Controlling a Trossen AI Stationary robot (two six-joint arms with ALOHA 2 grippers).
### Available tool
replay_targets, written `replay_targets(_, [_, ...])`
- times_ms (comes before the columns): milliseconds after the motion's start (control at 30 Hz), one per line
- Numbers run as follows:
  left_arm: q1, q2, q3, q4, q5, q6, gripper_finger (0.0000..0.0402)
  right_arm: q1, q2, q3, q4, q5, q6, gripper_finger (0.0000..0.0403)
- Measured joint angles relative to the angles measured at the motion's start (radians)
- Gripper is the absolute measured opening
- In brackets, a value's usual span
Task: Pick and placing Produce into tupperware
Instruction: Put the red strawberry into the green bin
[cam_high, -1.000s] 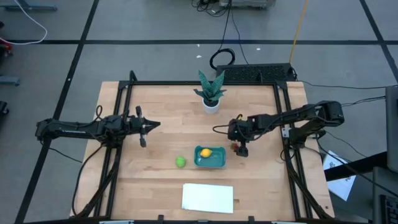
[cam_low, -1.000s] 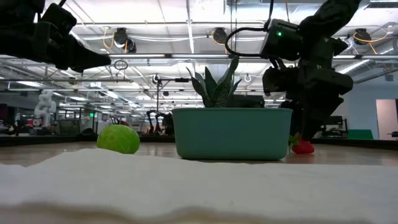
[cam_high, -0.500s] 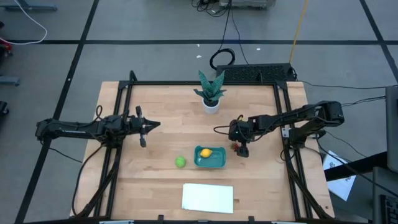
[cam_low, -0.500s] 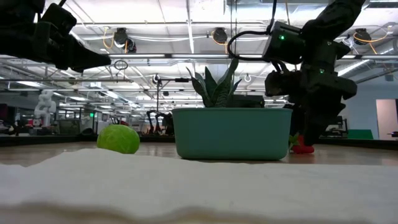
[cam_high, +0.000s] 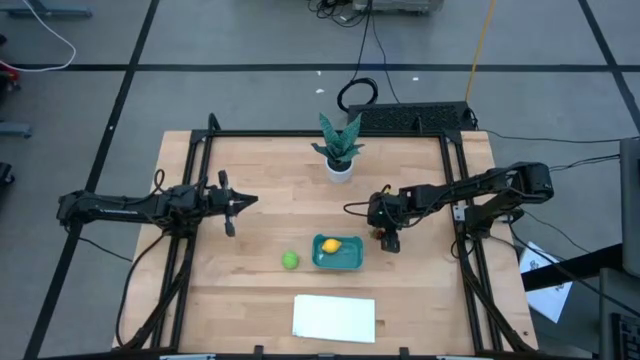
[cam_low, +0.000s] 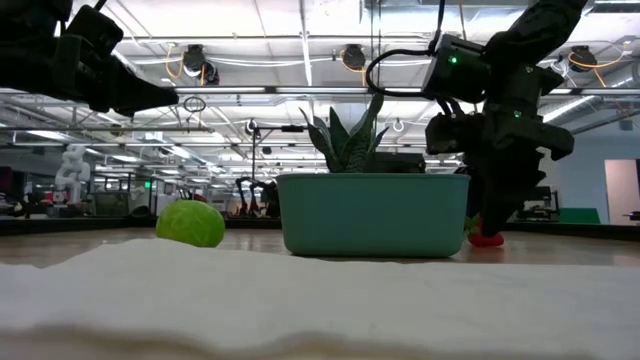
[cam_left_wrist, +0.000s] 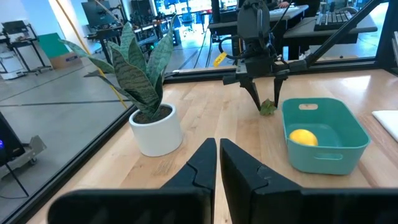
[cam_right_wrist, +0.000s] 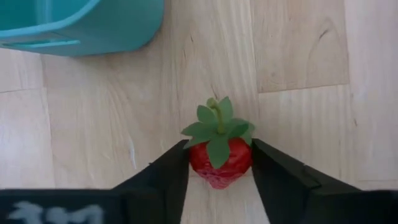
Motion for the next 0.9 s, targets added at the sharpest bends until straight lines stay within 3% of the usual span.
replay_targets(167, [0.0,0.0,0.0,0.0,0.0,0.0,0.0026,0.0,0.0,0.001,0.0,0.0,0.0,0.0118])
replay_targets(467, [0.0,0.0,0.0,0.0,0.0,0.0,0.0026,0.0,0.0,0.031,-0.061,-0.006,-0.001,0.0145])
replay_targets(700, [0.0,0.0,0.0,0.0,0.0,0.0,0.0026,0.0,0.0,0.132,-0.163,-0.007,-0.03,0.0119])
replay_targets(900, [0.0,0.001,0.0,-0.022,0.0,0.0,0.0026,0.0,0.0,0.215,-0.25,-0.007,-0.051,0.0129])
